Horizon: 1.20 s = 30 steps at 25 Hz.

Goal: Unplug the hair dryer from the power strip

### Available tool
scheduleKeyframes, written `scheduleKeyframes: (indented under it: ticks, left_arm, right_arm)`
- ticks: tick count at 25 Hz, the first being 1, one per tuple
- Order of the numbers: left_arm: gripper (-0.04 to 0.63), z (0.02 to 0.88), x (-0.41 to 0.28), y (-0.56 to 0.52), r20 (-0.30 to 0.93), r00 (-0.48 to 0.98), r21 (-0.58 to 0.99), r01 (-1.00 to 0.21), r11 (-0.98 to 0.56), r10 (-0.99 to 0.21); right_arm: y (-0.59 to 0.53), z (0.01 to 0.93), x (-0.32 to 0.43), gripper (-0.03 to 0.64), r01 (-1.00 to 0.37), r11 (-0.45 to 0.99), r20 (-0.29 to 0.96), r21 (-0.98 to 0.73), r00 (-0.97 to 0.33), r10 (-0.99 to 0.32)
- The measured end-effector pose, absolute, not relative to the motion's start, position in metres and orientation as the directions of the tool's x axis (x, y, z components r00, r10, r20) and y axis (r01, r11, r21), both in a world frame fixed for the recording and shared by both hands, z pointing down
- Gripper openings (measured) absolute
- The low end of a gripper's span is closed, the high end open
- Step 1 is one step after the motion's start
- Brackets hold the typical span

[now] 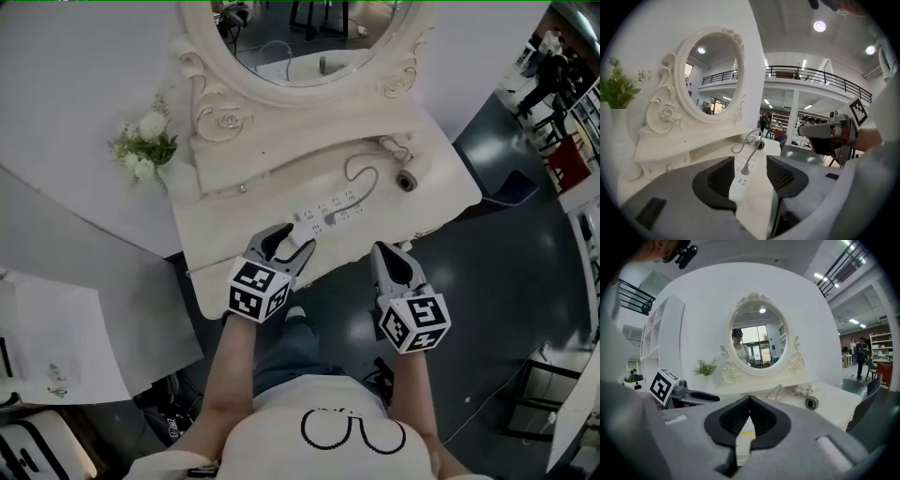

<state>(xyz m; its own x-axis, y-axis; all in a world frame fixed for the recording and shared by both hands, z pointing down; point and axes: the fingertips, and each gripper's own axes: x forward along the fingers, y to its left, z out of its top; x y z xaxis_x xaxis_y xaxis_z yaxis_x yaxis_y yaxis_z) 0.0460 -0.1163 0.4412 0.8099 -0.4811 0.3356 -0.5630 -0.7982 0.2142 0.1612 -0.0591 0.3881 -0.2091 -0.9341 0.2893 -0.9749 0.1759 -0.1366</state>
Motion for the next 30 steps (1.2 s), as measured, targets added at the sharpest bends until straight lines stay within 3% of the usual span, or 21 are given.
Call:
scheduleKeyframes:
  ticks: [3, 7, 12, 17, 30]
  left_arm:
    - [0.217, 0.47, 0.056, -0.141, 0.412, 0.807, 0.218, -0.538, -0.814, -0.423]
    - [0.358, 0.509, 0.064, -0.158, 0.535, 0.781, 0.173, -0.475, -0.863, -0.323]
    - [0.407, 0.549, 0.069, -0.168, 0.639, 0.734, 0.136, -0.402, -0.905, -0.23]
    - [0.417, 0.571, 0.074, -0.167, 0.704, 0.692, 0.114, -0.329, -0.937, -0.158]
    - [0.422, 0.592, 0.079, -0.176, 0.747, 0.647, 0.048, -0.284, -0.958, -0.154]
  right_arm:
    - [-0.089, 0.417, 0.167, 0.003, -0.976, 0.148, 0.356, -0.159, -0.196, -0.914]
    - [-0.119, 0.437, 0.167, 0.003, -0.977, 0.153, 0.415, -0.149, -0.202, -0.887]
    - [-0.14, 0.454, 0.168, 0.003, -0.976, 0.154, 0.464, -0.154, -0.209, -0.861]
    - [-0.143, 0.47, 0.166, 0.003, -0.975, 0.158, 0.511, -0.159, -0.218, -0.832]
    - [-0.165, 0.496, 0.167, 0.011, -0.952, 0.225, 0.522, -0.208, -0.302, -0.798]
